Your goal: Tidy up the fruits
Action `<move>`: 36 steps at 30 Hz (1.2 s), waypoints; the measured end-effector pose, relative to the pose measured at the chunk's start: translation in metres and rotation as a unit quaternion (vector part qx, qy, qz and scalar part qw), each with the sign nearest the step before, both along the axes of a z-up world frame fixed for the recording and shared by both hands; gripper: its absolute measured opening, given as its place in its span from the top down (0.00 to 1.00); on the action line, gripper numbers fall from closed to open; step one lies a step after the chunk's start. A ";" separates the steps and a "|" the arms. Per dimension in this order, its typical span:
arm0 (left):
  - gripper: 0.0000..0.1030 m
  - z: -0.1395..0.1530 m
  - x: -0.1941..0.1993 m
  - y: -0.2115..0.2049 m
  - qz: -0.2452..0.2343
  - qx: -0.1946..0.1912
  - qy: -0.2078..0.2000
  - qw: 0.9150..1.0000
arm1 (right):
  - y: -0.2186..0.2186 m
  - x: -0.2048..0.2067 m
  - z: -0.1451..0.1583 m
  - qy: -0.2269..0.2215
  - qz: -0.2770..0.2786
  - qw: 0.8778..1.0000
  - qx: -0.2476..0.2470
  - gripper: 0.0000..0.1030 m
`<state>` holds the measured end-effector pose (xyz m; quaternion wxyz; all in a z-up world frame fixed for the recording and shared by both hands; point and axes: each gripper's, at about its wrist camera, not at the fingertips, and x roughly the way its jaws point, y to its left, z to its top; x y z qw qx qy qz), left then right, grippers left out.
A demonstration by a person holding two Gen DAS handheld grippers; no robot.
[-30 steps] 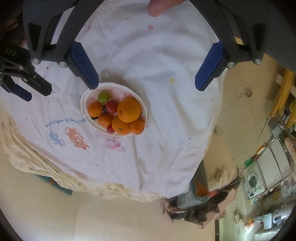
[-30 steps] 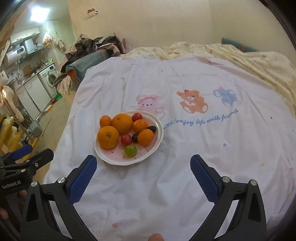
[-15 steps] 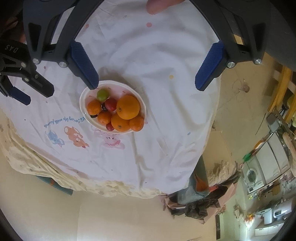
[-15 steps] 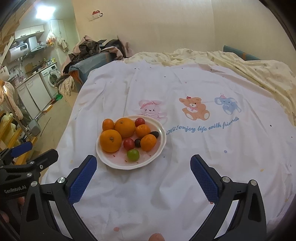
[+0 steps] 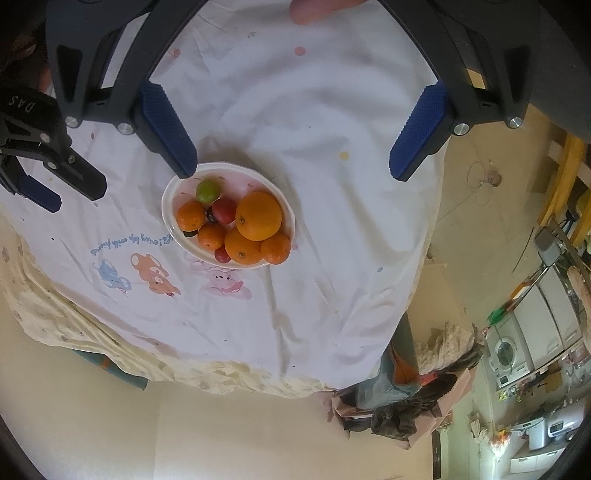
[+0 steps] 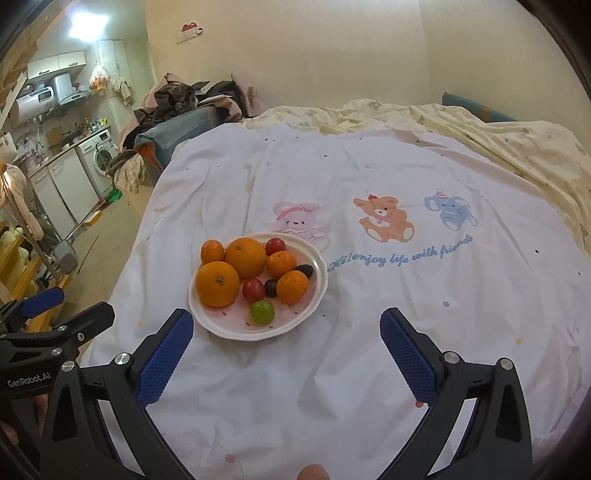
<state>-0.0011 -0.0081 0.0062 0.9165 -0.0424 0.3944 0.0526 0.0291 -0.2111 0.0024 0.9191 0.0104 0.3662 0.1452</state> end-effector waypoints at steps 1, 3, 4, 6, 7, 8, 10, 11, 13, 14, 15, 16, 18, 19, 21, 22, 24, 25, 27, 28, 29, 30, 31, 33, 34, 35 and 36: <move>0.00 0.000 0.000 0.000 0.000 0.000 0.000 1.000 | 0.000 0.001 0.000 0.001 -0.001 1.000 0.000 0.00; 0.00 0.000 0.000 0.000 0.001 0.001 -0.001 1.000 | -0.001 0.000 0.000 0.002 -0.002 1.000 0.001 0.00; 0.00 0.001 -0.001 0.000 0.002 0.002 -0.001 1.000 | -0.001 0.000 0.000 0.002 -0.002 1.000 0.001 0.00; 0.00 0.000 -0.002 0.000 0.004 0.002 -0.001 1.000 | -0.002 0.000 0.000 0.002 -0.003 1.000 0.001 0.00; 0.00 0.000 -0.002 0.001 0.004 0.002 -0.001 1.000 | -0.002 0.000 0.000 0.001 -0.003 1.000 0.001 0.00; 0.00 0.000 -0.002 0.001 0.004 0.002 -0.001 1.000 | -0.002 0.000 0.000 0.001 -0.004 1.000 0.002 0.00; 0.00 0.000 -0.002 0.001 0.004 0.001 0.000 1.000 | -0.002 0.000 0.000 0.001 -0.003 1.000 0.002 0.00; 0.00 0.000 -0.003 0.001 0.005 0.001 0.000 1.000 | -0.002 0.000 0.000 0.001 -0.003 1.000 0.001 0.00; 0.00 0.000 -0.003 0.001 0.005 0.001 0.000 1.000 | -0.002 0.000 0.001 0.001 -0.004 1.000 0.001 0.00; 0.00 0.000 -0.002 0.001 0.005 0.001 0.000 1.000 | -0.002 0.000 0.000 0.001 -0.003 1.000 0.002 0.00; 0.00 0.000 -0.002 0.001 0.004 0.001 0.000 1.000 | -0.002 0.000 0.000 0.001 -0.004 1.000 0.002 0.00; 0.00 0.000 -0.002 0.001 0.005 0.001 0.000 1.000 | -0.002 0.000 0.000 0.001 -0.004 1.000 0.001 0.00; 0.00 0.000 -0.002 0.001 0.005 0.001 0.000 1.000 | -0.002 0.000 0.000 0.002 -0.005 1.000 0.000 0.00; 0.00 0.000 -0.002 0.001 0.005 0.001 0.001 1.000 | -0.002 0.001 0.000 0.003 -0.006 1.000 0.001 0.00; 0.00 0.000 -0.003 0.002 0.005 -0.001 0.002 1.000 | -0.003 0.001 0.000 0.004 -0.006 1.000 0.003 0.00; 0.00 0.000 -0.003 0.002 0.006 -0.001 0.003 1.000 | -0.003 0.001 0.000 0.004 -0.007 1.000 0.001 0.00; 0.00 0.000 -0.003 0.002 0.007 -0.002 0.003 1.000 | -0.004 0.000 0.000 0.003 -0.006 1.000 0.001 0.00; 0.00 0.000 -0.003 0.002 0.007 -0.002 0.003 1.000 | -0.004 0.001 0.000 0.004 -0.006 1.000 0.001 0.00; 0.00 -0.001 -0.003 0.002 0.008 0.000 0.003 1.000 | -0.004 0.000 0.000 0.003 -0.007 1.000 0.001 0.00; 0.00 -0.001 -0.003 0.002 0.009 0.000 0.004 1.000 | -0.004 0.000 0.000 0.003 -0.006 1.000 0.000 0.00; 0.00 -0.001 -0.003 0.002 0.011 -0.001 0.005 1.000 | -0.004 0.000 0.000 0.003 -0.007 1.000 0.000 0.00; 0.00 -0.002 -0.003 0.002 0.012 -0.001 0.006 1.000 | -0.004 0.000 0.000 0.003 -0.007 1.000 0.001 0.00; 0.00 -0.002 -0.003 0.002 0.013 -0.001 0.006 1.000 | -0.004 0.000 0.000 0.004 -0.006 1.000 0.001 0.00; 0.00 -0.002 -0.003 0.002 0.014 -0.001 0.007 1.000 | -0.004 0.000 -0.001 0.003 -0.007 1.000 0.000 0.00; 0.00 -0.002 -0.003 0.002 0.013 -0.002 0.008 1.000 | -0.004 0.000 -0.001 0.004 -0.007 1.000 0.001 0.00; 0.00 -0.002 -0.002 0.002 0.014 -0.002 0.008 1.000 | -0.004 0.001 0.000 0.005 -0.007 1.000 0.001 0.00; 0.00 -0.003 -0.003 0.002 0.014 -0.002 0.008 1.000 | -0.004 0.000 -0.001 0.005 -0.007 1.000 0.001 0.00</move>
